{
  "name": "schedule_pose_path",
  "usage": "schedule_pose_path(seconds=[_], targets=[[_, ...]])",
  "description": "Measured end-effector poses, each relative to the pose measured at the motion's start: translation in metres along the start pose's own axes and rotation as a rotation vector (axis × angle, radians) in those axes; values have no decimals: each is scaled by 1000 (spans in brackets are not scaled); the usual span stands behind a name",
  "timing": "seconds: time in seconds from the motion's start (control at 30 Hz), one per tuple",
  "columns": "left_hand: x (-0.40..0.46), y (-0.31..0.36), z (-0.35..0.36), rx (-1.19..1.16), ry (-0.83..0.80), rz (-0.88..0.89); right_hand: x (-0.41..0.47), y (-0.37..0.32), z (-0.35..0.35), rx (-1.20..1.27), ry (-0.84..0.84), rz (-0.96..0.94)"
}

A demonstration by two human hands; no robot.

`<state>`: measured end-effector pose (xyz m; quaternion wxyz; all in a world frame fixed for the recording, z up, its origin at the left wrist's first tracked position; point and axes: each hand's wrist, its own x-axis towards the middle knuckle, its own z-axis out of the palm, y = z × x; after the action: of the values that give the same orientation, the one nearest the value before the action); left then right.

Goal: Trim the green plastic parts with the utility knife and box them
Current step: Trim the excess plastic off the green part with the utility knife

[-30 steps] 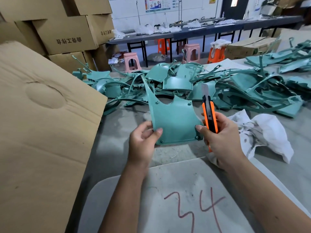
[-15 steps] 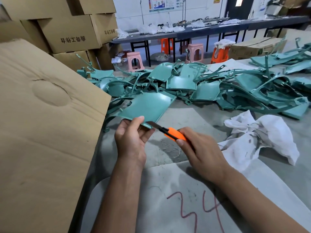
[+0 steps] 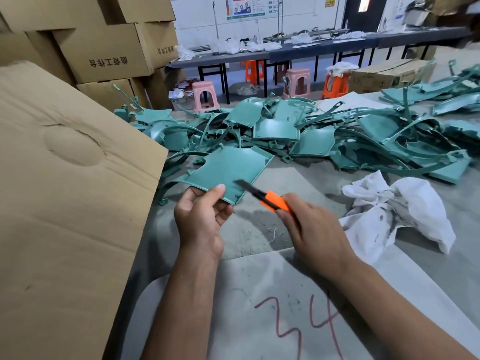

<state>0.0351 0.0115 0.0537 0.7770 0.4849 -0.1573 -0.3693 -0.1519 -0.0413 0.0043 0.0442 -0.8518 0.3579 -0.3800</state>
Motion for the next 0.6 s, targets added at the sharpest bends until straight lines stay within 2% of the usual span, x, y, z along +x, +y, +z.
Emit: schedule_pose_path(seconds=[0.13,0.2,0.27,0.33,0.4,0.47,0.6], targets=[[1,-4,-2,35,1,5,4,26,-5,-163,69,267],[1,-10,-1,67,10,12,4,30,-6,-162,97,360],[1,-13,0,78,21,16,4,19,-8,-80,114,249],[2,-14,0,64,23,17,1,6,-6,-6,15,58],[4,-13,-2,53,30,22,1,2,-1,-19,-65,-1],[5,-12,-5,63,39,29,4,9,2,-78,-52,86],[4,-13,-10,117,46,58,12,34,-7,-236,-46,458]])
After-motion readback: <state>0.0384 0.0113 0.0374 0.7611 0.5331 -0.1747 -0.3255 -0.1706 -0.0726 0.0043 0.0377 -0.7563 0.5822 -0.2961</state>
